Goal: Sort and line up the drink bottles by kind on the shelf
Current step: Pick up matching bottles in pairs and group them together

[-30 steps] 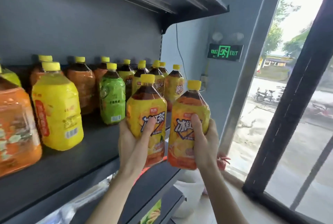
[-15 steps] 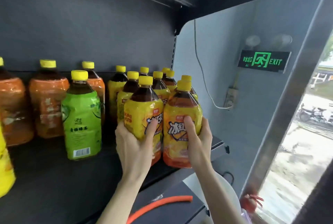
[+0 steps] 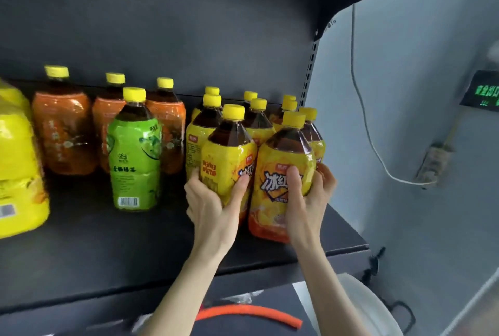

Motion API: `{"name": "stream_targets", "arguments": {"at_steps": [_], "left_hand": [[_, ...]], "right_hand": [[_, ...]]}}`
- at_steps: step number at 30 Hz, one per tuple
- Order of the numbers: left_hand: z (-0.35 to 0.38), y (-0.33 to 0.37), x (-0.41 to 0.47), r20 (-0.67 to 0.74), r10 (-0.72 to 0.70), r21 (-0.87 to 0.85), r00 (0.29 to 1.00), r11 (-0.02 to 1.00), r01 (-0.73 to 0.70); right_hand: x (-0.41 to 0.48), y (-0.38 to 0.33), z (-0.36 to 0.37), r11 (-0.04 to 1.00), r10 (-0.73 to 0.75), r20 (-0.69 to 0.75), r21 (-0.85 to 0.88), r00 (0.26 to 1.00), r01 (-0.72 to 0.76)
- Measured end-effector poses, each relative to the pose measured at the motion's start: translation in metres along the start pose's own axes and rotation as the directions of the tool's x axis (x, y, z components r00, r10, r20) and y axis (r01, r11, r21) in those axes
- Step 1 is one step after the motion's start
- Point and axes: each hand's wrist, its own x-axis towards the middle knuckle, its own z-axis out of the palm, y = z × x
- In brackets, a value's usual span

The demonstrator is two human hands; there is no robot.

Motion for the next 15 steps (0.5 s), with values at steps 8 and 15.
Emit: {"name": "stream_targets", "arguments": {"at_steps": [8,15], "left_hand": [[-0.001,-0.006,-0.003,0.088,-0.055,-0.181,0.995,0.981,0.070],[0.003,0.005,-0.007,-0.025,-0.017,0.008,1.000,1.000,0.017]], "right_hand": [[0.014,0.010,-0.004,0.999,-0.003,0.082,0.037,0.997,0.000],[0.013,0.006,-0.006,0.999,-0.008,0.127,0.040,0.992,0.003]]}}
